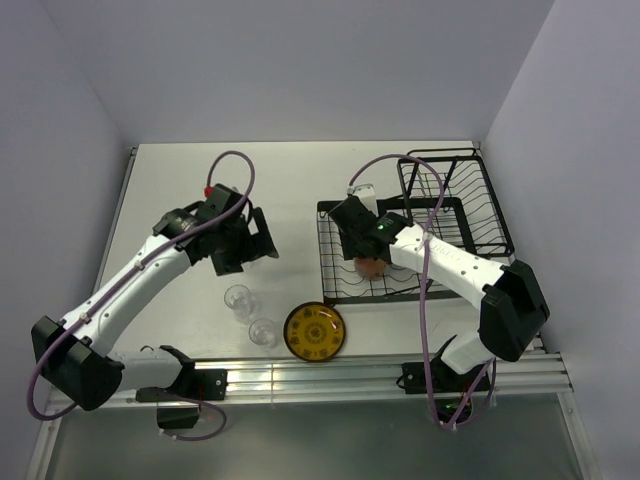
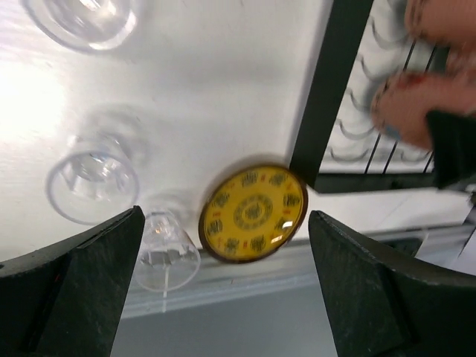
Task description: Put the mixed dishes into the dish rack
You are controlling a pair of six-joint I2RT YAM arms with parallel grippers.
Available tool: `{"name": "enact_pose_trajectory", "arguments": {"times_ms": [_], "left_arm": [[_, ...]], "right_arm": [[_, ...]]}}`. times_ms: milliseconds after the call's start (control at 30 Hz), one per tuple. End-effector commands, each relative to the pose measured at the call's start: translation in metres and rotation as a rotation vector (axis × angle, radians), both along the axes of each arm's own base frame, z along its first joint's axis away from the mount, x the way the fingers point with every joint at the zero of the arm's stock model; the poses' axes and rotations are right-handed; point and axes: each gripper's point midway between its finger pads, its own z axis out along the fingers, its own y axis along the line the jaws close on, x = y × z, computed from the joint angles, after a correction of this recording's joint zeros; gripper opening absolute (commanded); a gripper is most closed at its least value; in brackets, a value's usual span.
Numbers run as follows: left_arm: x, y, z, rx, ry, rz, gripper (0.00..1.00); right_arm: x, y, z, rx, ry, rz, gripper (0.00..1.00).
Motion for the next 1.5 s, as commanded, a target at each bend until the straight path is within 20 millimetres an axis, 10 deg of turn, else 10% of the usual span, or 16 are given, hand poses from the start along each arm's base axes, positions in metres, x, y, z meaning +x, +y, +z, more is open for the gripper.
{"name": "enact_pose_trajectory", "arguments": {"times_ms": [0, 567, 867, 1467], "left_arm": [[0.019, 0.027, 0.018, 0.073, -0.063, 0.066, 0.99], [0.052, 0.068, 0.006, 0.19, -0.047, 0.171, 0.99], [0.058, 0.068, 0.0, 0.192, -0.044, 0.163, 0.99], [0.109, 0.05, -0.025, 0.186, -0.011, 0.153, 0.82]], "right_arm": [[-0.014, -0.015, -0.008, -0.047, 0.027, -0.019, 0.52], [-0.021, -0.027, -0.001, -0.062, 0.01, -0.02, 0.89], [-0.019, -0.027, 0.016, -0.042, -0.032, -0.015, 0.91], [-0.027, -0.011, 0.147, 0.17, -0.23, 0.059, 0.89]]}}
